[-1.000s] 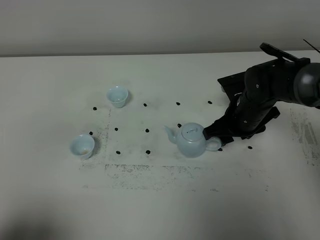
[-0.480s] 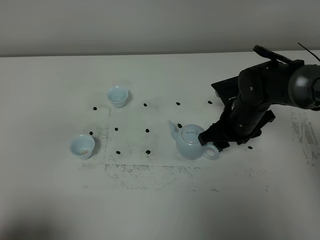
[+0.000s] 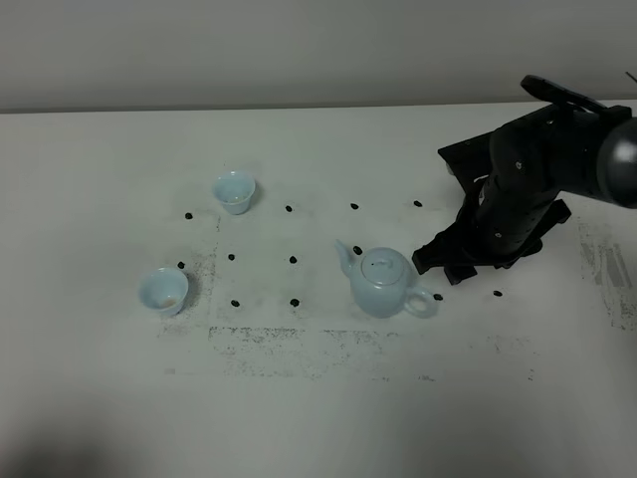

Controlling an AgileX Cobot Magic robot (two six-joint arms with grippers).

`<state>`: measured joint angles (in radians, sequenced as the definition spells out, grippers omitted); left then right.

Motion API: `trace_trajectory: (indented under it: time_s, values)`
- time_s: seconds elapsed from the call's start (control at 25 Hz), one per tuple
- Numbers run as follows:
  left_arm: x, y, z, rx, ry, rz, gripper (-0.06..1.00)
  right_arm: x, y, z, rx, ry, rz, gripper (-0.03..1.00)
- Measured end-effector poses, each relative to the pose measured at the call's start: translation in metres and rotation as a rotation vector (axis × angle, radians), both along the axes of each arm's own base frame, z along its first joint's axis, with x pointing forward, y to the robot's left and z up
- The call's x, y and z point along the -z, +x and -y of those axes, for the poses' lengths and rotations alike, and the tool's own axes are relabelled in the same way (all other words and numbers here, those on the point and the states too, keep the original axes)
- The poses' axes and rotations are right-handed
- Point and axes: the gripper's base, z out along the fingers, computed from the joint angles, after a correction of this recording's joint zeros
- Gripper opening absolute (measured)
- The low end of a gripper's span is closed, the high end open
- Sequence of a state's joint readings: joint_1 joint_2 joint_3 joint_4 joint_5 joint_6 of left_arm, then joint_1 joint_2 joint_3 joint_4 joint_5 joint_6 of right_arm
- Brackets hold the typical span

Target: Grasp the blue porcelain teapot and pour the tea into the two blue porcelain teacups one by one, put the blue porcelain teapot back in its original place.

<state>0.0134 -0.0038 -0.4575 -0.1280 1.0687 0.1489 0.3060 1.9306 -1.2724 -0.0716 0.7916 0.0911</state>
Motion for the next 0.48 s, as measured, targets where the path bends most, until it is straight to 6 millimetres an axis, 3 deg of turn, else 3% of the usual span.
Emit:
trace_trajectory:
  time_s: [0.2, 0.48]
  values:
    - [0.000, 0.000, 0.000, 0.000, 0.000, 0.000, 0.73, -0.029, -0.011, 0.007, 0.002, -0.023, 0.041, 0.54]
    - [0.000, 0.000, 0.000, 0.000, 0.000, 0.000, 0.73, -0.043, -0.057, 0.022, 0.000, -0.036, 0.024, 0.54]
